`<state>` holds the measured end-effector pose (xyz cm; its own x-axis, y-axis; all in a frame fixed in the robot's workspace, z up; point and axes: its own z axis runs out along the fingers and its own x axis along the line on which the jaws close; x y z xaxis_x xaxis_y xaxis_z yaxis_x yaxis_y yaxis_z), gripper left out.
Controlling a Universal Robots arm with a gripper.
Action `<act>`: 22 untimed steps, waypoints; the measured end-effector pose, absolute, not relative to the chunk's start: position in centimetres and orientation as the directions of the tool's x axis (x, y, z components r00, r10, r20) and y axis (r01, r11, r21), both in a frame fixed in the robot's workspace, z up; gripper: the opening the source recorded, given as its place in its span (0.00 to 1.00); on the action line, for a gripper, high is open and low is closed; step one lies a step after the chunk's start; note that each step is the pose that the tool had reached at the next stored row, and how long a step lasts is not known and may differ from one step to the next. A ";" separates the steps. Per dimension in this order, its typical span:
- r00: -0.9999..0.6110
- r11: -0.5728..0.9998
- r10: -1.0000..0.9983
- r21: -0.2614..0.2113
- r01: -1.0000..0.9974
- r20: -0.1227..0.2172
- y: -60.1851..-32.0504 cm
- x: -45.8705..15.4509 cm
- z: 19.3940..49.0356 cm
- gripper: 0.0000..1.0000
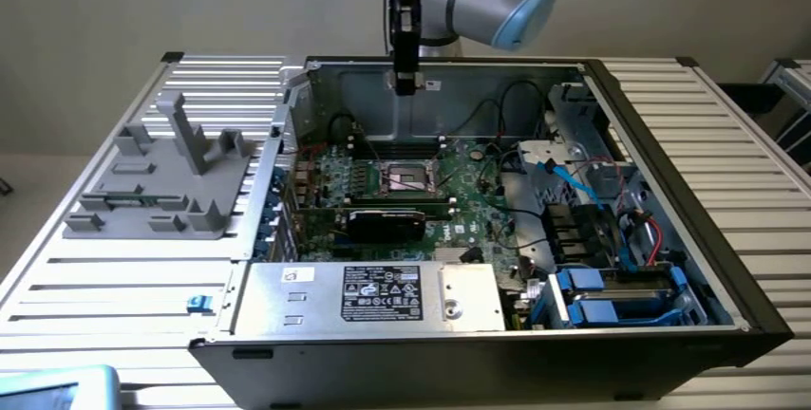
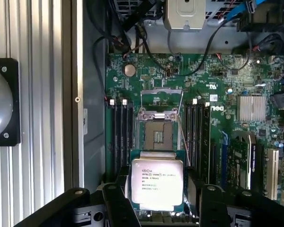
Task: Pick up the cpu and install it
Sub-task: 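Place the cpu into insertion slot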
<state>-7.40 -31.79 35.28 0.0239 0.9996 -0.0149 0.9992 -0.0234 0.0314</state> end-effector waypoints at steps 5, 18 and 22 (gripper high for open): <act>0.026 -0.025 1.000 0.033 0.999 -0.015 -31.8 -7.3 34.4 0.56; 0.026 -0.026 1.000 0.034 0.999 0.001 -33.1 -7.1 32.0 0.56; 0.026 -0.027 1.000 0.034 0.999 0.009 -33.6 -6.9 31.3 0.56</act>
